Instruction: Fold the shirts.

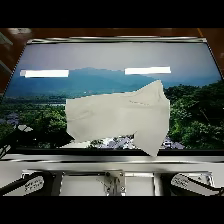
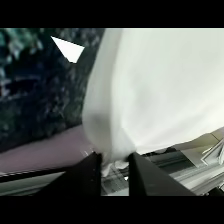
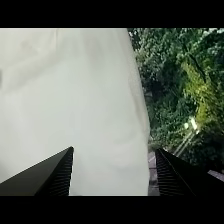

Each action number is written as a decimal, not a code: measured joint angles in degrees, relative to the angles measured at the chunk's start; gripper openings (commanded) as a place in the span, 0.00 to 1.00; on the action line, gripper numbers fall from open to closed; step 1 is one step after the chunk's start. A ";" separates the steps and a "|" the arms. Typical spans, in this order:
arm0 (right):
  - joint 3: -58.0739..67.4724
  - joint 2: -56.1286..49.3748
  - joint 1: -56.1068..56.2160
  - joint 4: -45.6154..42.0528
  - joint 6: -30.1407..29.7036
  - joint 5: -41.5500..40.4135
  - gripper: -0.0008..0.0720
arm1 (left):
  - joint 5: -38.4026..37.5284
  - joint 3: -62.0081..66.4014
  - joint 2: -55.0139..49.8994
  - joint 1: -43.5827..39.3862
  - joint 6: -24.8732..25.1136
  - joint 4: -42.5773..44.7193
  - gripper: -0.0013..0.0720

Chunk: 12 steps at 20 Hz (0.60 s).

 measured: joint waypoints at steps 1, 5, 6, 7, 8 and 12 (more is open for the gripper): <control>-0.39 0.00 0.81 -0.55 -0.02 -0.07 0.87 | 1.55 -0.02 -0.11 -0.26 -0.09 -0.11 0.12; -4.44 0.00 4.63 -2.58 -0.04 -2.71 0.87 | 2.97 0.04 -0.31 -0.52 -0.66 -0.68 0.07; -5.95 0.00 5.20 -2.25 -0.07 -3.63 0.87 | 2.99 0.04 -0.33 -0.52 -0.74 -0.70 0.07; -7.32 -0.04 5.55 -1.77 -0.11 -4.55 0.87 | 3.02 0.04 -0.33 -0.52 -0.81 -0.70 0.07; -8.72 -0.26 5.77 -1.25 -0.17 -5.42 0.87 | 3.06 0.04 -0.31 -0.55 -0.83 -0.70 0.07; -13.60 -2.10 6.34 1.51 -1.07 -6.99 0.87 | 3.23 0.09 -0.28 -0.57 -0.35 -0.70 0.07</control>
